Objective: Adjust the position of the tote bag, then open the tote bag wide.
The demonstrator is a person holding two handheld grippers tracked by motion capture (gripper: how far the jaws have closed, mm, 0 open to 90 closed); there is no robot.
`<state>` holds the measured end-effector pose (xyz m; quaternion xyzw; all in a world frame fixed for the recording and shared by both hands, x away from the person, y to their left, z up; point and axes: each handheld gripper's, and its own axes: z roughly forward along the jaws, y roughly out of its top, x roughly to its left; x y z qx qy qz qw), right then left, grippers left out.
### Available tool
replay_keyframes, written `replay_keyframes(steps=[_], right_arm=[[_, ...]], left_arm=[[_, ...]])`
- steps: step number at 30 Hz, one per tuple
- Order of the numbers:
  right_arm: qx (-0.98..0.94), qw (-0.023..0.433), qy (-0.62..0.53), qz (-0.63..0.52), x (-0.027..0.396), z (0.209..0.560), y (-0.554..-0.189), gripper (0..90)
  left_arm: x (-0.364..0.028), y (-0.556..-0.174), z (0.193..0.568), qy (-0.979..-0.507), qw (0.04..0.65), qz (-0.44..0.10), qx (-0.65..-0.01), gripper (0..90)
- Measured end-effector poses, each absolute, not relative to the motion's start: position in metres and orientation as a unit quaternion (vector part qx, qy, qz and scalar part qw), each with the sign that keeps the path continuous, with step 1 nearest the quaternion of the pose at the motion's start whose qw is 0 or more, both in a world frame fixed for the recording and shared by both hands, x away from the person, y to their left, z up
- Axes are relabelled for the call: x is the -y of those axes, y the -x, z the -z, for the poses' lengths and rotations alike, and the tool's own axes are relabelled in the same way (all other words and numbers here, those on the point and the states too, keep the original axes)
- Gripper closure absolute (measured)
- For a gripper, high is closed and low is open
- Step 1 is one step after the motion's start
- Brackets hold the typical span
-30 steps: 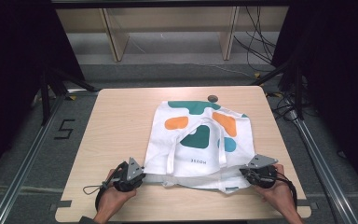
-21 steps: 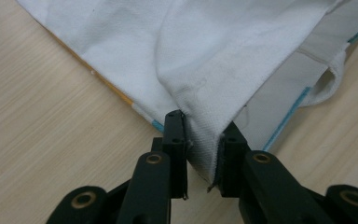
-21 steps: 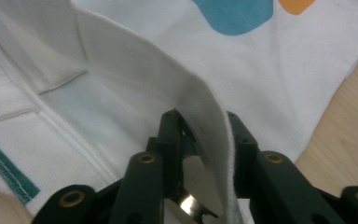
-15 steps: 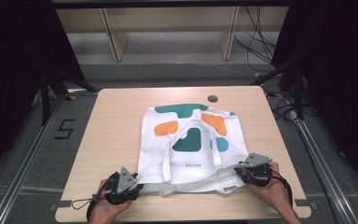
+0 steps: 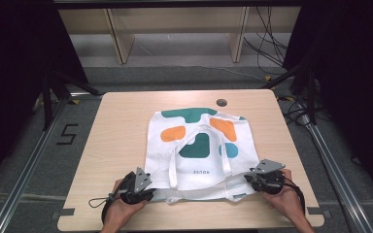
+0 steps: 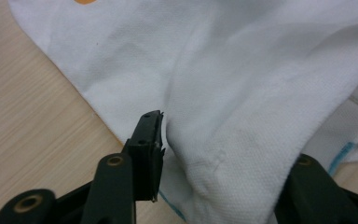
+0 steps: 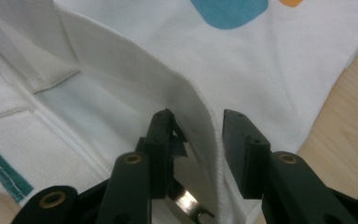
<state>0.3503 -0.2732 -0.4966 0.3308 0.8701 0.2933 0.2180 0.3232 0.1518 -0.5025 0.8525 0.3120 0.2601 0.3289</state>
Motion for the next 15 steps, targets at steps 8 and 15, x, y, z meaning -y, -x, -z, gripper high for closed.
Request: replay_keyframes(steps=[8,15], right_arm=[[-0.869,0.218,-0.335,-0.292,0.273,0.498,-0.35,62.3],[-0.87,0.221,-0.33,-0.29,0.273,0.497,-0.349,61.5]], left_arm=[[-0.145,-0.322,0.502,-0.855,0.321,-0.271,-0.305,78.8],[-0.148,-0.32,0.493,-0.842,0.347,-0.271,-0.312,81.9]])
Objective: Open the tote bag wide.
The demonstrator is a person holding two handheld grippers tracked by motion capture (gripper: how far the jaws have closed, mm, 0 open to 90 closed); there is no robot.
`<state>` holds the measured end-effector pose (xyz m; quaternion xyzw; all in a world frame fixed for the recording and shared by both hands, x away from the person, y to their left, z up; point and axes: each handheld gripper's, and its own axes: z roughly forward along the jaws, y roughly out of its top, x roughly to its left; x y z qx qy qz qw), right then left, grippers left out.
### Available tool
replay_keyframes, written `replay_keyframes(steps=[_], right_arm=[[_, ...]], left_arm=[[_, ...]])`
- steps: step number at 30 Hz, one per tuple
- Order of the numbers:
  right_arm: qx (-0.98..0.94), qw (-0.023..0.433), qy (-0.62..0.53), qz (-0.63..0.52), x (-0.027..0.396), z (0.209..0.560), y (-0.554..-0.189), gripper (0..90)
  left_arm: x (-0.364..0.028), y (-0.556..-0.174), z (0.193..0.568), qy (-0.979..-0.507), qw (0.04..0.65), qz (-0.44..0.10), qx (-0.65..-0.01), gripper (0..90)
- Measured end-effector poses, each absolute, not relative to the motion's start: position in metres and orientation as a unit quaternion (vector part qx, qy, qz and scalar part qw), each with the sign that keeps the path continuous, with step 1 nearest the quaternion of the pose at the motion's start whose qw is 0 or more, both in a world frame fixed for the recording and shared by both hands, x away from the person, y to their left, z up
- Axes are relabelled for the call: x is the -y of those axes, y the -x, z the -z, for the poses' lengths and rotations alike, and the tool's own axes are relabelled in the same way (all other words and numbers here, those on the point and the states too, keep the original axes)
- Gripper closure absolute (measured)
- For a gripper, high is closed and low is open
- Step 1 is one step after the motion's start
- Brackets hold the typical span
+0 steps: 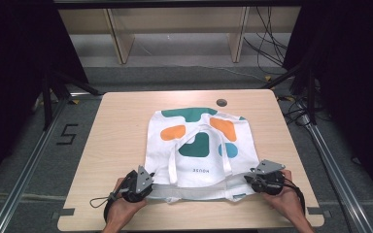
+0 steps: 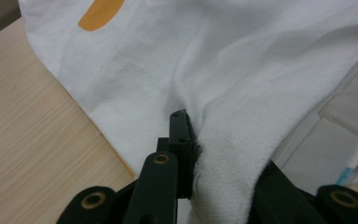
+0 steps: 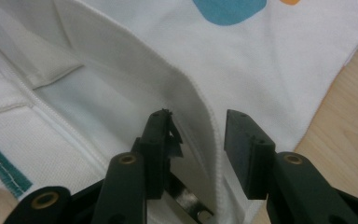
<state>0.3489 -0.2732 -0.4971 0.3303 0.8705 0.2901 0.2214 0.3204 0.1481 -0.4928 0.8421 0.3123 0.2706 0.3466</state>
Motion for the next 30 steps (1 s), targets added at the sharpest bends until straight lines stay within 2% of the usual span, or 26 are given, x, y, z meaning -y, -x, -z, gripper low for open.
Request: replay_keyframes(steps=[10,12,15,19,23,25,30], right_arm=[[-0.868,0.216,-0.34,-0.291,0.273,0.499,-0.346,62.9],[-0.872,0.213,-0.329,-0.294,0.273,0.498,-0.347,69.8],[-0.871,0.234,-0.307,-0.303,0.272,0.493,-0.345,80.2],[-0.856,0.259,-0.299,-0.331,0.273,0.483,-0.341,87.0],[-0.83,0.286,-0.3,-0.373,0.271,0.463,-0.334,87.9],[-0.813,0.319,-0.288,-0.393,0.271,0.45,-0.334,88.0],[-0.799,0.334,-0.285,-0.411,0.272,0.433,-0.333,88.1]], left_arm=[[-0.149,-0.321,0.487,-0.83,0.369,-0.269,-0.322,81.7],[-0.149,-0.321,0.486,-0.828,0.371,-0.274,-0.32,81.8],[-0.148,-0.319,0.485,-0.822,0.378,-0.282,-0.319,82.2],[-0.152,-0.319,0.475,-0.816,0.387,-0.287,-0.319,82.7],[-0.155,-0.319,0.459,-0.795,0.414,-0.311,-0.316,83.2],[-0.156,-0.318,0.449,-0.788,0.42,-0.324,-0.312,83.5],[-0.155,-0.316,0.431,-0.781,0.43,-0.339,-0.3,84.4]])
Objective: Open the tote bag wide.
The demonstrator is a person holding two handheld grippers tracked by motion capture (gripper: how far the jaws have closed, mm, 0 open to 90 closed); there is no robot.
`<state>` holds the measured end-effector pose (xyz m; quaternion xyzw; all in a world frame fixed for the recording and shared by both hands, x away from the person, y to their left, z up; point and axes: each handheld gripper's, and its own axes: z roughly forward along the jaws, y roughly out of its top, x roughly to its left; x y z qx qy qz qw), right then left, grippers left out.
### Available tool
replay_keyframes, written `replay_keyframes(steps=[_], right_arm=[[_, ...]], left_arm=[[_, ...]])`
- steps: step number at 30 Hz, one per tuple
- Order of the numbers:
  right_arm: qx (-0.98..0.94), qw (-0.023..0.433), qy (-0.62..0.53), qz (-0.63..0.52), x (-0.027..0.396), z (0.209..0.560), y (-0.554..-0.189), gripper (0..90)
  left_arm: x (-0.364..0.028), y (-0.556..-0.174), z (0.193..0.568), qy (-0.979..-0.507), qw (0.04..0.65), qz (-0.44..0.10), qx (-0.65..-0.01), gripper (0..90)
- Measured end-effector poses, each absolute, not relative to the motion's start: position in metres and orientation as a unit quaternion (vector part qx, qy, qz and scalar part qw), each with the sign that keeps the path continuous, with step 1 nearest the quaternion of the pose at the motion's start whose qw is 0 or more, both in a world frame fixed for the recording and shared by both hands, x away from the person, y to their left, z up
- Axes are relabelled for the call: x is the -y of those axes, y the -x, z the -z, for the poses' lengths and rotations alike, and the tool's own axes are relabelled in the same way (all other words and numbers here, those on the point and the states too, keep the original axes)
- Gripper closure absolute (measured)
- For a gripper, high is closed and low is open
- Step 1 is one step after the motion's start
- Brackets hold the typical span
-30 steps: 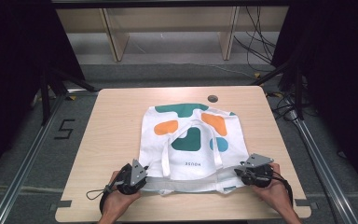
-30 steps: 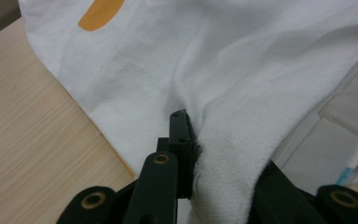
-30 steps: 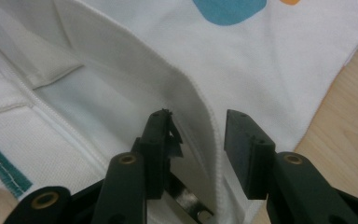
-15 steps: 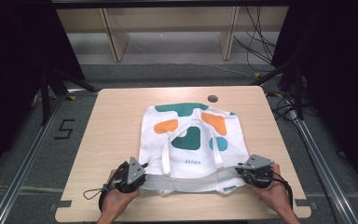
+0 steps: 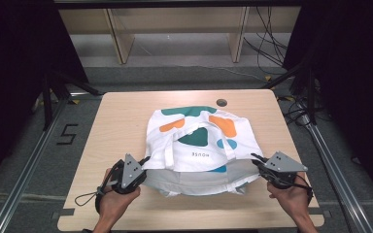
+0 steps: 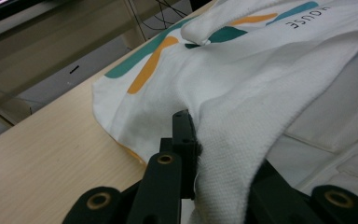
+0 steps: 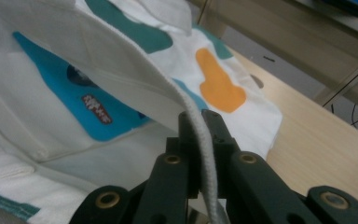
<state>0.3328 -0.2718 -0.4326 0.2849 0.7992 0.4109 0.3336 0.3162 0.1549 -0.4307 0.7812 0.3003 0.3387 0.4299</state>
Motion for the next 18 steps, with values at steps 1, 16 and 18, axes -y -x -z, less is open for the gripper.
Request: replay_keyframes(steps=[1,16,18], right_arm=[[-0.796,0.335,-0.285,-0.416,0.272,0.427,-0.333,88.1],[-0.737,0.398,-0.251,-0.484,0.278,0.342,-0.326,88.4],[-0.73,0.397,-0.251,-0.497,0.279,0.332,-0.325,88.4]], left_arm=[[-0.155,-0.316,0.427,-0.78,0.431,-0.345,-0.295,84.7],[-0.158,-0.308,0.348,-0.723,0.502,-0.393,-0.265,85.8],[-0.159,-0.307,0.341,-0.717,0.511,-0.395,-0.262,86.1]])
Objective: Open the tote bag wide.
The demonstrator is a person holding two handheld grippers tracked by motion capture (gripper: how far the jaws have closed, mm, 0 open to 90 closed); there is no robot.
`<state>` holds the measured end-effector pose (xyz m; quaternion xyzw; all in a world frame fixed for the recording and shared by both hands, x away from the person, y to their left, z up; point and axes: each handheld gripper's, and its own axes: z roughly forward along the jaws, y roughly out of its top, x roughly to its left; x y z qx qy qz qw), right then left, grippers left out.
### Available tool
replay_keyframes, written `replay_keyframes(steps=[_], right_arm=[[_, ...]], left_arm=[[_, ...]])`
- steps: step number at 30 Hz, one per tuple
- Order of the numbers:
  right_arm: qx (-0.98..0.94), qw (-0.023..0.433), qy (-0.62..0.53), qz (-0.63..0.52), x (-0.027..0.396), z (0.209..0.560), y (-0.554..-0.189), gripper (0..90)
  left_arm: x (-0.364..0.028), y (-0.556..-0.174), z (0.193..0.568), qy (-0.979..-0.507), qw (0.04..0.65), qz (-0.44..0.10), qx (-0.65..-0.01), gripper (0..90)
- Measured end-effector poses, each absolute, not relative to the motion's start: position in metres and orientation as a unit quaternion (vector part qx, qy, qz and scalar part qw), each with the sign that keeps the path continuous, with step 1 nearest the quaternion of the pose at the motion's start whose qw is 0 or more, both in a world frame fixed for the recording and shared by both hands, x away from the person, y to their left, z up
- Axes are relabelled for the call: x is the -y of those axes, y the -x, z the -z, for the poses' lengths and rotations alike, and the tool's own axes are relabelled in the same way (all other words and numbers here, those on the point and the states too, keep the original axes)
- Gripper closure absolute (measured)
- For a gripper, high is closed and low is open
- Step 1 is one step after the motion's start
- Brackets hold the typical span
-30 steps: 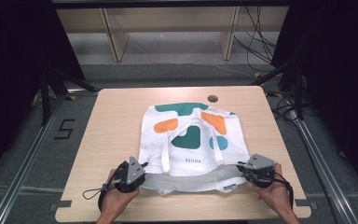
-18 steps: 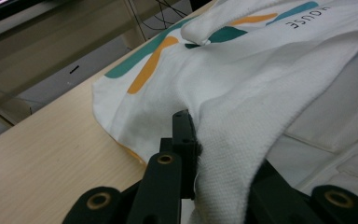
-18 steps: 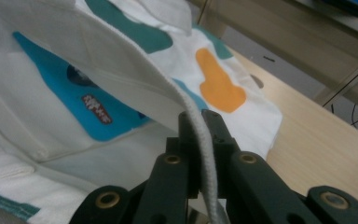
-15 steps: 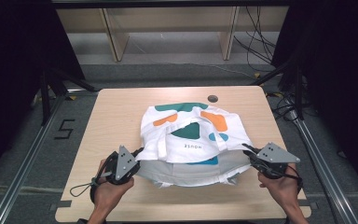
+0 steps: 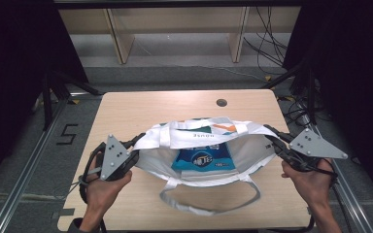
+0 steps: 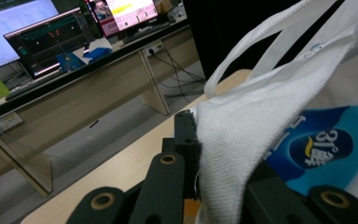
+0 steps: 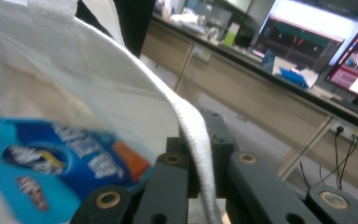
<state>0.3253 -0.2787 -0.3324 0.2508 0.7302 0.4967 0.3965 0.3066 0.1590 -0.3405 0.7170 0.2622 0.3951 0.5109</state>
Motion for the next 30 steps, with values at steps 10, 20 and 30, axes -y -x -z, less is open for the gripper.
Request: replay_keyframes(steps=[10,20,30], right_arm=[[-0.708,0.405,-0.224,-0.534,0.282,0.299,-0.308,88.5],[-0.701,0.395,-0.229,-0.548,0.279,0.29,-0.322,88.4],[-0.708,0.392,-0.26,-0.527,0.272,0.314,-0.36,88.4]], left_arm=[[-0.167,-0.286,0.299,-0.686,0.569,-0.382,-0.244,86.6],[-0.171,-0.314,0.303,-0.677,0.591,-0.343,-0.274,86.3],[-0.172,-0.345,0.344,-0.7,0.553,-0.331,-0.307,85.9]])
